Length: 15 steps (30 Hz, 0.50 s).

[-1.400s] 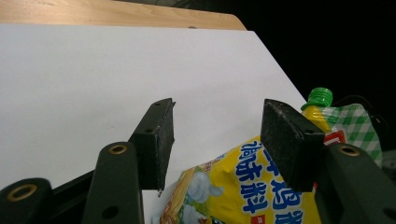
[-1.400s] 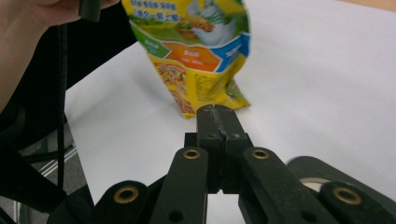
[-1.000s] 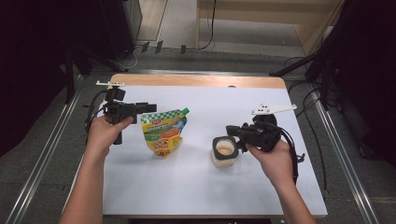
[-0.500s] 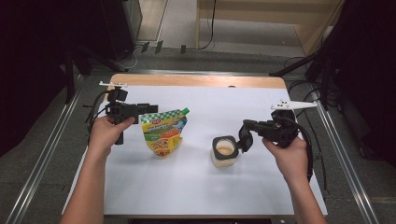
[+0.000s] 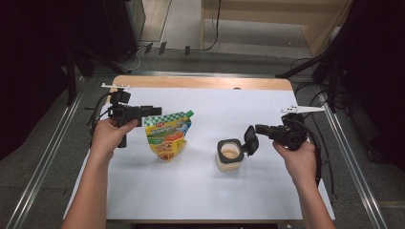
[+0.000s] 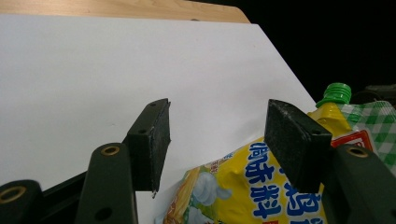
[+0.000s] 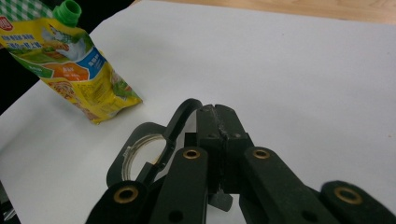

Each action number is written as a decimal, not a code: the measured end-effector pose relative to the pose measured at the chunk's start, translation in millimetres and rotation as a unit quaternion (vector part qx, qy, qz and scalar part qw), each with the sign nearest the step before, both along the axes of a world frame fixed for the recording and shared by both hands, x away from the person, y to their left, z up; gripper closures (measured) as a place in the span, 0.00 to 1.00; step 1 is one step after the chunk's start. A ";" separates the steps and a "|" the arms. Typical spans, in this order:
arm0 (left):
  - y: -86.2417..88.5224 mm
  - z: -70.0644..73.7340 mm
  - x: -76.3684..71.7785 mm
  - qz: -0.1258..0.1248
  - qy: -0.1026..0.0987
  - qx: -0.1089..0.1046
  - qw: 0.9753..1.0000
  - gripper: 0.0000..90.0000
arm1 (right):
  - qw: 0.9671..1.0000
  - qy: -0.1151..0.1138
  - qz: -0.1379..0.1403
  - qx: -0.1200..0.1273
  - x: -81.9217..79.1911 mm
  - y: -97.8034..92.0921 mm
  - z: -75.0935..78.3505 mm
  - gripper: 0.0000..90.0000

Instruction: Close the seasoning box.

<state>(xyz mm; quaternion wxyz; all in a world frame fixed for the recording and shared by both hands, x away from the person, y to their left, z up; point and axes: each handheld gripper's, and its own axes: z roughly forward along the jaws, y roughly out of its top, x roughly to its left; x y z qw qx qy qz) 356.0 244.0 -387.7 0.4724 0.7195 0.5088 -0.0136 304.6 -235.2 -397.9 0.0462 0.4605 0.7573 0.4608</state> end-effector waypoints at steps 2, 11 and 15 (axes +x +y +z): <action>0.1 -0.1 0.0 0.001 0.000 -0.001 1.000 0.46 | 1.000 0.003 0.004 -0.002 0.2 2.5 -1.5 1.00; 2.4 0.3 0.0 0.005 -0.003 -0.001 1.000 0.45 | 1.000 0.005 0.013 -0.005 -0.9 10.2 -3.7 1.00; 6.2 0.3 0.3 0.011 -0.002 0.001 1.000 0.45 | 1.000 0.004 0.019 -0.006 -1.7 14.0 -3.9 1.00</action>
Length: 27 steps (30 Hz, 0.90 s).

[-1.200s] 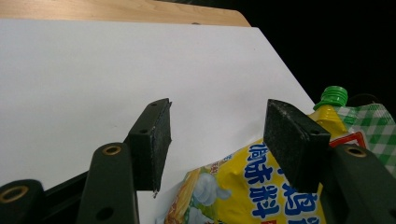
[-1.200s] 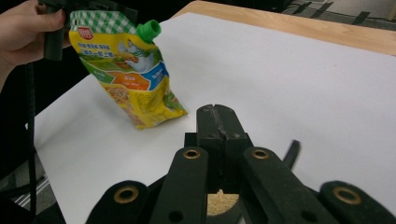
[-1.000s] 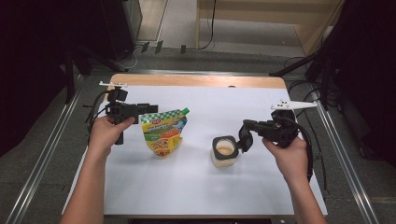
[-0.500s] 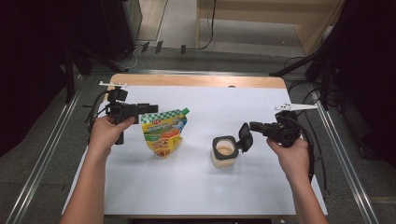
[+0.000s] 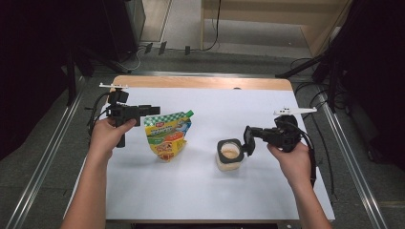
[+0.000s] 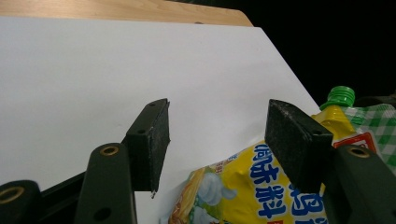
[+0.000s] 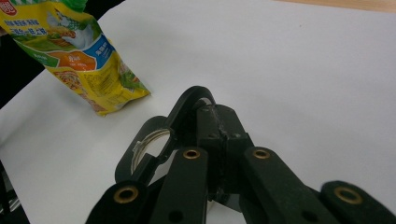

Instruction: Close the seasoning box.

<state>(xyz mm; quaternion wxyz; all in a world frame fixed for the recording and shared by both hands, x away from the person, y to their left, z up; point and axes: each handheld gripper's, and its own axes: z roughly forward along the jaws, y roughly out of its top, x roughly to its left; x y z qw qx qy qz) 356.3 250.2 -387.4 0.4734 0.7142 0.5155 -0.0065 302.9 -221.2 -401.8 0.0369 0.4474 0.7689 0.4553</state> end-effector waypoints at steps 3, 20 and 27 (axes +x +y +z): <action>3.0 -0.1 0.1 0.005 0.000 -0.001 1.000 0.45 | 1.000 0.002 0.004 0.001 -0.2 2.4 -1.3 1.00; 6.5 -0.2 0.1 0.010 0.013 -0.019 1.000 0.45 | 1.000 0.010 0.025 0.004 -1.8 20.6 -10.7 1.00; 4.6 0.0 -0.8 0.008 -0.004 -0.011 1.000 0.46 | 0.999 0.020 0.042 -0.003 -2.1 32.3 -18.3 1.00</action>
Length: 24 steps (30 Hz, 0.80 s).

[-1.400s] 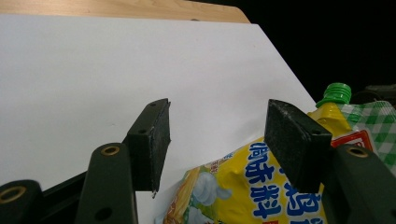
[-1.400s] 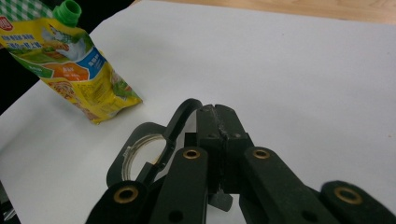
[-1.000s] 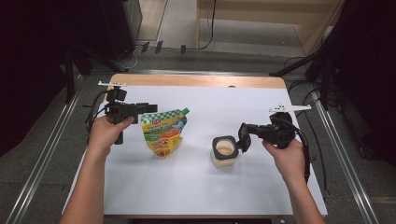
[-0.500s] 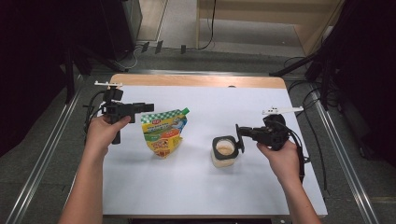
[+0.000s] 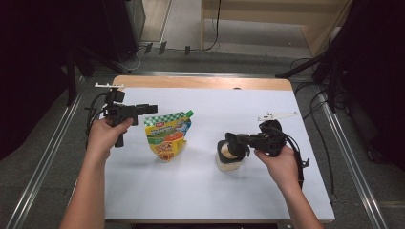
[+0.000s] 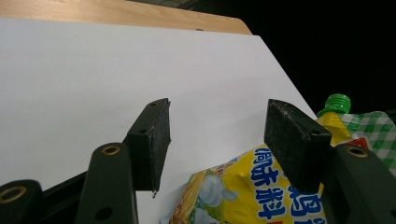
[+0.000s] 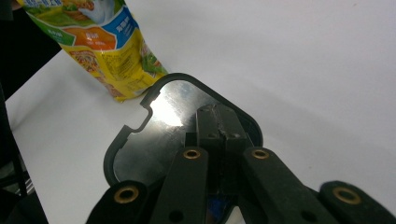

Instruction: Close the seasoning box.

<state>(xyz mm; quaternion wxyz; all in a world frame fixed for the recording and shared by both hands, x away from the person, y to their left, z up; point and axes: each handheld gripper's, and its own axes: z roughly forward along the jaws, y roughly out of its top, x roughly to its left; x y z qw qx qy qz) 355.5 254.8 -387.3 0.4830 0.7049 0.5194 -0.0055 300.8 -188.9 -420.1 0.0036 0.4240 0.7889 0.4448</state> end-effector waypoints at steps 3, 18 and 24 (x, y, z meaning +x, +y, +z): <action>-0.7 -0.7 -0.1 -0.001 -0.004 0.010 1.000 0.44 | 1.000 0.005 0.008 -0.006 -0.5 6.2 -4.8 1.00; -2.3 -1.4 0.0 -0.009 0.001 0.008 1.000 0.42 | 1.000 -0.001 0.026 -0.012 -1.6 16.5 -12.1 0.96; -3.3 -2.2 0.4 -0.011 0.004 0.011 1.000 0.42 | 1.000 -0.013 0.008 0.003 1.2 -0.5 -5.1 0.88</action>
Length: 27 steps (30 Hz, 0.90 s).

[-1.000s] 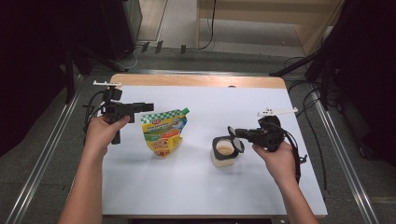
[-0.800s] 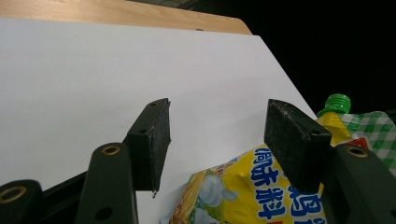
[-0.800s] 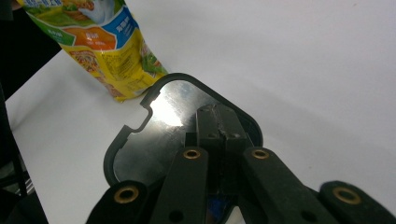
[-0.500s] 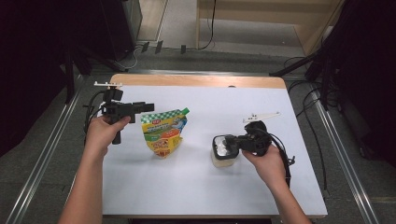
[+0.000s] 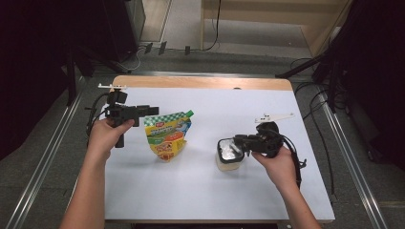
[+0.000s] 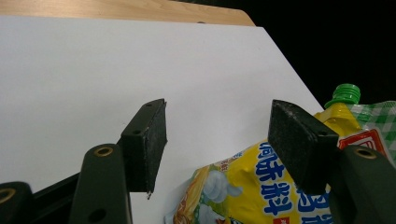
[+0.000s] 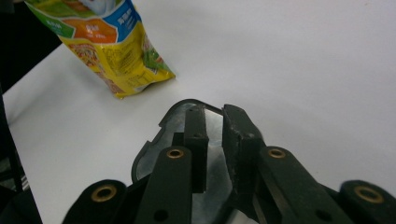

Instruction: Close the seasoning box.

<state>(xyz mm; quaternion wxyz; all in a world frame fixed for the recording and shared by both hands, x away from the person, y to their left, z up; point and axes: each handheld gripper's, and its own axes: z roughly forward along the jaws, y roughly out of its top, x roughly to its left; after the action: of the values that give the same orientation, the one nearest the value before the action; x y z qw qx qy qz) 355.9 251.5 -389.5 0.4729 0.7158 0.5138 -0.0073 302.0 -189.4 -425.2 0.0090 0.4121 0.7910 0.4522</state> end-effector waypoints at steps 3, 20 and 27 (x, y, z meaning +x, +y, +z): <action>0.0 -0.2 0.2 -0.001 0.001 0.001 1.000 0.42 | 1.000 -0.009 -0.014 0.005 1.9 -9.6 1.5 0.82; 0.7 -2.4 1.0 0.000 0.005 0.005 1.000 0.41 | 0.993 -0.053 -0.101 -0.034 13.8 -60.5 -12.5 0.47; 1.4 -3.8 1.4 0.002 0.008 0.006 1.000 0.41 | 0.988 -0.064 -0.131 -0.048 18.1 -78.0 -31.3 0.41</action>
<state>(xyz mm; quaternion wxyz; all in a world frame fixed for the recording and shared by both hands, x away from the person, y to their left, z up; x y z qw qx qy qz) 357.3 253.0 -393.3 0.4642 0.7179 0.5187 -0.0090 320.2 -267.4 -456.5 0.1388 0.4810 0.7489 0.4342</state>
